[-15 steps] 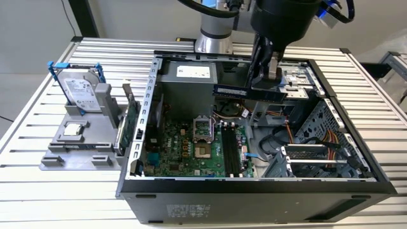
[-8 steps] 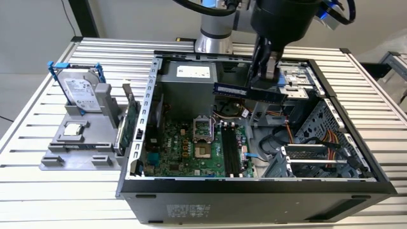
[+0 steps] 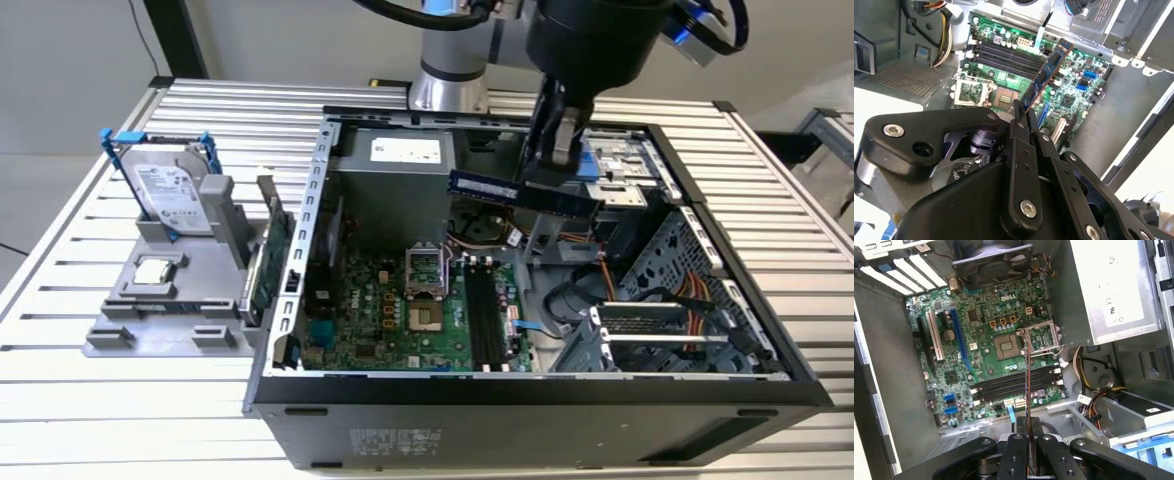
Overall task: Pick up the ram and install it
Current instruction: 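Insert the ram into the slot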
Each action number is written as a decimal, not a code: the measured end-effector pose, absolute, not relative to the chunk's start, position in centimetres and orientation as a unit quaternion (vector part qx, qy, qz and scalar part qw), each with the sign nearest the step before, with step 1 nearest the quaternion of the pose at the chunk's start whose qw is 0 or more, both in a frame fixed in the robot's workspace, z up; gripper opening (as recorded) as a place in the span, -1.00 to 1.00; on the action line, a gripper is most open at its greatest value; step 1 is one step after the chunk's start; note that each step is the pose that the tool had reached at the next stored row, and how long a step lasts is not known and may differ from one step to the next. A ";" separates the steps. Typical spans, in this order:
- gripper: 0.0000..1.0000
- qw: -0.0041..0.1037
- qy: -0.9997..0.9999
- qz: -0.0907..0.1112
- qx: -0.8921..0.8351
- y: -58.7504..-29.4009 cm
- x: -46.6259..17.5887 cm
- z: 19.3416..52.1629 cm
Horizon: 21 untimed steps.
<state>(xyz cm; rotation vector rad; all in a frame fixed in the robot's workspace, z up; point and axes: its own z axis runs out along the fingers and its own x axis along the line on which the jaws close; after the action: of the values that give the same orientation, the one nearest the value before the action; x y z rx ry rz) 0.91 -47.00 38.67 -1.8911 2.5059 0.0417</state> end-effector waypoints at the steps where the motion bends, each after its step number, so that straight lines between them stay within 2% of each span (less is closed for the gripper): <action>1: -1.00 0.001 0.800 0.013 -0.600 -47.0 0.9 38.7; 21: -1.00 0.002 0.835 0.013 -0.551 -47.0 0.9 38.7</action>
<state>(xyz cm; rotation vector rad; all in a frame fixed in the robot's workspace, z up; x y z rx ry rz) 0.91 -47.00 38.67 -1.7279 2.6189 0.0415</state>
